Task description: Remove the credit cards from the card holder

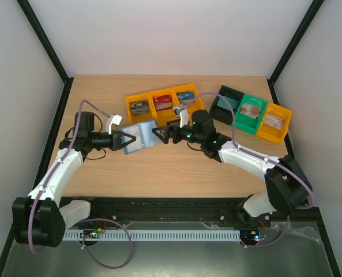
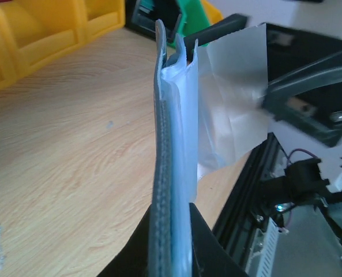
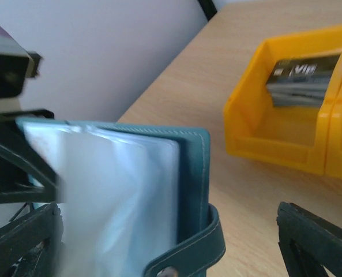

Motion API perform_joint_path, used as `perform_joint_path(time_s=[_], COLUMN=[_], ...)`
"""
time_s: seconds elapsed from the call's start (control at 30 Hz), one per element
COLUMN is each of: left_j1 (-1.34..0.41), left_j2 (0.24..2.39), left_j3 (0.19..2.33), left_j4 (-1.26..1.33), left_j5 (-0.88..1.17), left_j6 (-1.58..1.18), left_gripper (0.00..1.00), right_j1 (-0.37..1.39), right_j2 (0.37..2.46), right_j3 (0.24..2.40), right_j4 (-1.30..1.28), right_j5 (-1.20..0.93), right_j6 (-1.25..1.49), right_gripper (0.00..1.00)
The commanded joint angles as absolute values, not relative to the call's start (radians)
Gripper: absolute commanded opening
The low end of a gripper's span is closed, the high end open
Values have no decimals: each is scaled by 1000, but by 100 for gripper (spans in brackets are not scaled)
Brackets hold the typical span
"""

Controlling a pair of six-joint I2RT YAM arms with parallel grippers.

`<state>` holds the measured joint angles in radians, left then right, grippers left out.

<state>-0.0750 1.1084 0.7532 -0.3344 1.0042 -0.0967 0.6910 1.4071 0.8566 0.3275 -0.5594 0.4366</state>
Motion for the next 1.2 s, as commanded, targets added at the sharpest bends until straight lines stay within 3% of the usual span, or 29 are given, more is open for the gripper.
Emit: perform_joint_path(time_s=[0.0, 0.23, 0.3, 0.43, 0.57, 0.73, 0.97, 1.0, 1.07, 1.1, 1.17], left_j1=[-79, -79, -78, -78, -83, -87, -94, -94, -94, -94, -94], left_j2=[1086, 1083, 1083, 1086, 1088, 1090, 1090, 1089, 1088, 1088, 1089], left_j3=[801, 814, 815, 811, 817, 839, 838, 840, 839, 839, 839], left_j4=[-360, -374, -374, -380, -408, -458, -453, -454, -454, -454, -453], left_j5=[1123, 1189, 1183, 1191, 1230, 1335, 1317, 1316, 1312, 1311, 1312], left_j6=[-58, -49, -49, -38, 2, 43, 35, 37, 38, 37, 37], left_gripper=[2, 2, 2, 2, 2, 2, 2, 2, 2, 2, 2], right_j1=[688, 669, 637, 595, 616, 682, 720, 722, 725, 724, 725], right_j2=[1470, 1552, 1550, 1491, 1459, 1479, 1530, 1533, 1534, 1533, 1526], right_j3=[856, 881, 854, 740, 757, 820, 881, 883, 883, 882, 883], right_j4=[403, 285, 317, 627, 640, 621, 601, 604, 616, 615, 590], right_j5=[-659, -489, -573, -854, -998, -1043, -1029, -1035, -1050, -1049, -1038], right_j6=[441, 416, 448, 574, 531, 514, 538, 543, 551, 552, 538], right_gripper=[99, 99, 99, 99, 99, 99, 99, 96, 77, 57, 32])
